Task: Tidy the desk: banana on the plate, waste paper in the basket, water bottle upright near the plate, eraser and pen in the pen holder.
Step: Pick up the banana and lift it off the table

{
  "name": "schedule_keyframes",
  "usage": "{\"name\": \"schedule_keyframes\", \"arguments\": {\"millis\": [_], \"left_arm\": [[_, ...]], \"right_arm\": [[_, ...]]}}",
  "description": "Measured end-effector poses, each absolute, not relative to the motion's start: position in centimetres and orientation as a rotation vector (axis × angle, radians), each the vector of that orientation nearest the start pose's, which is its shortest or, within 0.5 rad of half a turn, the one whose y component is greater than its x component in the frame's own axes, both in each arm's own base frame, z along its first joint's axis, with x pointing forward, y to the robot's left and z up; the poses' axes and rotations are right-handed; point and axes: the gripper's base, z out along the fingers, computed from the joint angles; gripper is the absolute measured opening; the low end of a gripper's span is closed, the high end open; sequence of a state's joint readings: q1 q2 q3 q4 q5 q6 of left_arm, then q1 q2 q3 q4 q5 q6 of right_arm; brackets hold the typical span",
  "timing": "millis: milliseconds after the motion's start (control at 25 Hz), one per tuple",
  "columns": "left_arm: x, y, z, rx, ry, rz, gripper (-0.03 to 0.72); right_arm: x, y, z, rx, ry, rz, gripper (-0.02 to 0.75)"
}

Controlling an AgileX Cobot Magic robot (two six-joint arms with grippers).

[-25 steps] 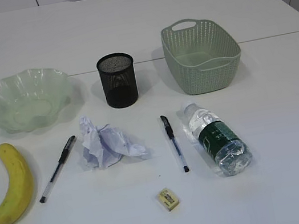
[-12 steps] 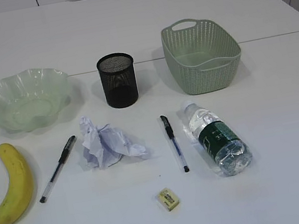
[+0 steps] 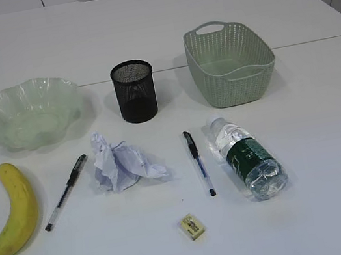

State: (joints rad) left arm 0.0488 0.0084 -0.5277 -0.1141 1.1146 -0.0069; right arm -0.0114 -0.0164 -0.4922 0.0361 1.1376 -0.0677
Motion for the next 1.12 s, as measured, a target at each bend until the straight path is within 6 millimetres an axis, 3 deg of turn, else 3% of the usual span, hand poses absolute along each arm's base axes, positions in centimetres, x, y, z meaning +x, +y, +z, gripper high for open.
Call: {"name": "schedule_keyframes", "arguments": {"millis": [1120], "left_arm": [[-0.89,-0.97,28.11,-0.048,2.075,-0.111,0.496]], "right_arm": [[-0.99,0.31,26.89,-0.063,2.111,-0.004,0.520]]}}
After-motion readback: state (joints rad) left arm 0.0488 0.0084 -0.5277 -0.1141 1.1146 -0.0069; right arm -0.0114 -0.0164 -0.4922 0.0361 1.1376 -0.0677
